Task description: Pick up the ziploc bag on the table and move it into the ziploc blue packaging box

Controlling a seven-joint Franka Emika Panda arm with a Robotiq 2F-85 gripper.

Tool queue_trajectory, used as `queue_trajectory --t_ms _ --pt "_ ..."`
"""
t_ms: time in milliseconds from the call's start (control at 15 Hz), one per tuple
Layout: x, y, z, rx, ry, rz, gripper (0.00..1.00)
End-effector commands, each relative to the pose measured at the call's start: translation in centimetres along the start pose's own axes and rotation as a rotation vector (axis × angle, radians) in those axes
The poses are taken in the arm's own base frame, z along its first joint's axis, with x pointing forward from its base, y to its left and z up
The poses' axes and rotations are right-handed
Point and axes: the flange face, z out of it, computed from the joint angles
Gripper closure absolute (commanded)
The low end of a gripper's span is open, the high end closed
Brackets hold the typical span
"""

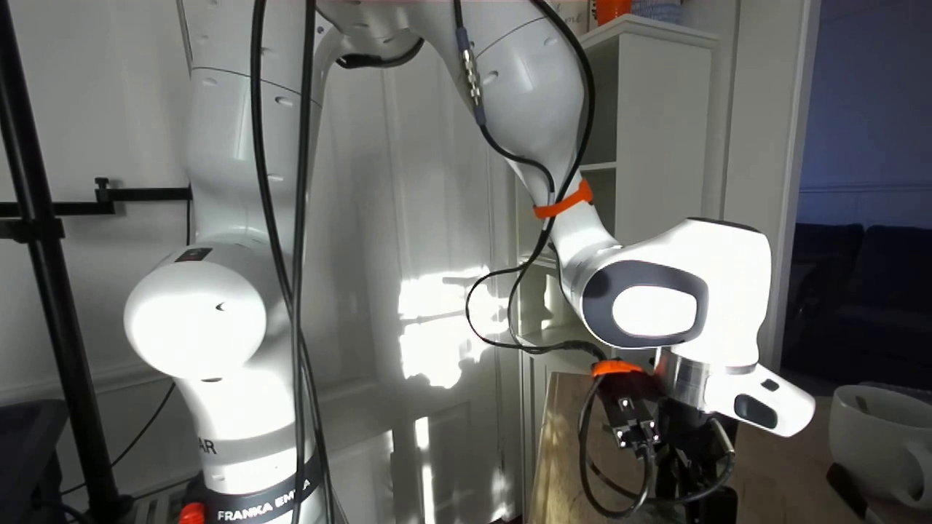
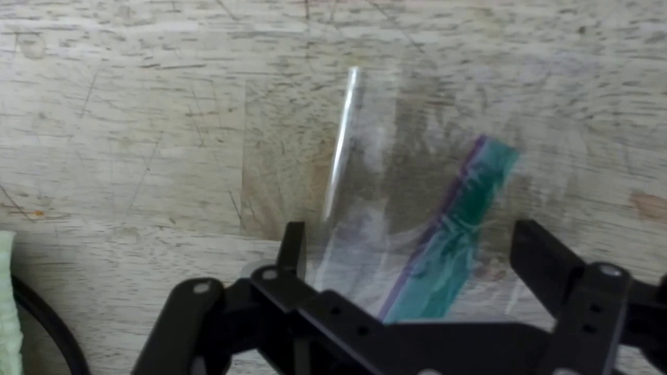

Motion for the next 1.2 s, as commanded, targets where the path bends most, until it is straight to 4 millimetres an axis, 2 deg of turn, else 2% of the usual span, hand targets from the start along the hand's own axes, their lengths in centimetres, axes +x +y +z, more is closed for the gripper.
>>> queue_trajectory --t_ms 0,67,467,733,933,1133 --pt "1.1 0.2 0.1 0.028 0.004 0.017 0.13" --pt "1.2 0.1 0.0 0.035 0.007 0.021 0.25" --pt "1.9 -0.3 -1.4 0.064 0.029 0.035 0.63" --pt "2.5 -0.7 -2.6 0.076 0.05 0.032 0.95" --pt "3.1 -0.9 -3.8 0.087 0.07 0.034 1.0" --pt "4.3 -1.0 -7.1 0.114 0.112 0.053 0.99"
